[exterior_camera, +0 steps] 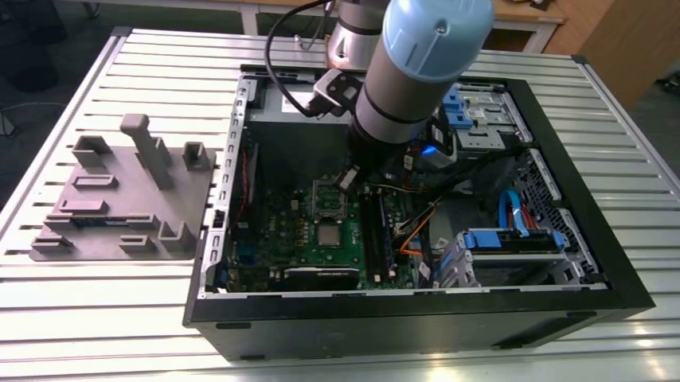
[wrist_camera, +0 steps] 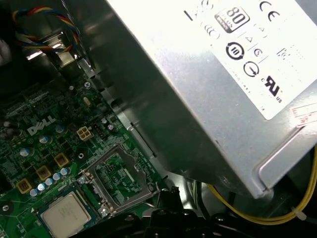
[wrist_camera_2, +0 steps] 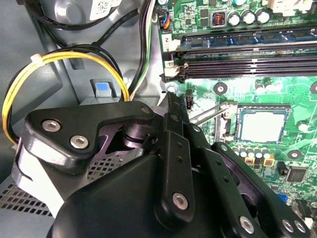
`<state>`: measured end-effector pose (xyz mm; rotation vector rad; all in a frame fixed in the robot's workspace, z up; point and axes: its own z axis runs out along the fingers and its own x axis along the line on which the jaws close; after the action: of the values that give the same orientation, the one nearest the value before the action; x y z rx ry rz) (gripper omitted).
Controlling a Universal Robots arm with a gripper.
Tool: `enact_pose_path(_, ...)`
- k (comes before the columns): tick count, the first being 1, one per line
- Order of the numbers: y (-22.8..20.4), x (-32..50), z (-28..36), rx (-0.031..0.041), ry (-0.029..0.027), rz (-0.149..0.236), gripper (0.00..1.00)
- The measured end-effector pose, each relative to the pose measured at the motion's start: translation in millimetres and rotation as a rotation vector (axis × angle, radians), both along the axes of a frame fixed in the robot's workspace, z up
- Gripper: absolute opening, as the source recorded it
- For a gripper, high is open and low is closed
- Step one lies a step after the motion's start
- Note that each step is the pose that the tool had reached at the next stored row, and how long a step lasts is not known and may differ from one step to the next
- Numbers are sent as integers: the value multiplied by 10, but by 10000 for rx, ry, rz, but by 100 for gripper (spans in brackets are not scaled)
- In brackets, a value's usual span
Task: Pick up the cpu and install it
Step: 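Close the cpu cover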
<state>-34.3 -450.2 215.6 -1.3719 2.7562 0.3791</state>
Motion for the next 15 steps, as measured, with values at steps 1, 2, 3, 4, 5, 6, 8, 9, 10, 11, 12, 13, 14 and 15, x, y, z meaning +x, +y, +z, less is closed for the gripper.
enact_pose_path(1,0,-2,10,-6,0,0,10)
enact_pose_path(2,0,-3,20,-17,-1,1,10)
enact_pose_path(3,1,-4,29,-36,-1,1,10)
enact_pose_path(4,1,-5,38,-61,-1,2,10)
enact_pose_path(5,1,-7,47,-91,-1,2,10)
enact_pose_path(6,0,-9,57,-128,-1,5,10)
enact_pose_path(8,0,-13,75,-192,-1,8,10)
enact_pose_path(9,0,-16,83,-220,0,10,10)
enact_pose_path(10,0,-18,91,-242,0,12,10)
enact_pose_path(11,0,-21,98,-261,-1,15,10)
enact_pose_path(12,0,-24,104,-279,-1,21,10)
enact_pose_path(13,0,-29,110,-298,-1,27,10)
enact_pose_path(14,0,-33,114,-312,-1,34,10)
enact_pose_path(15,0,-37,118,-326,-1,43,10)
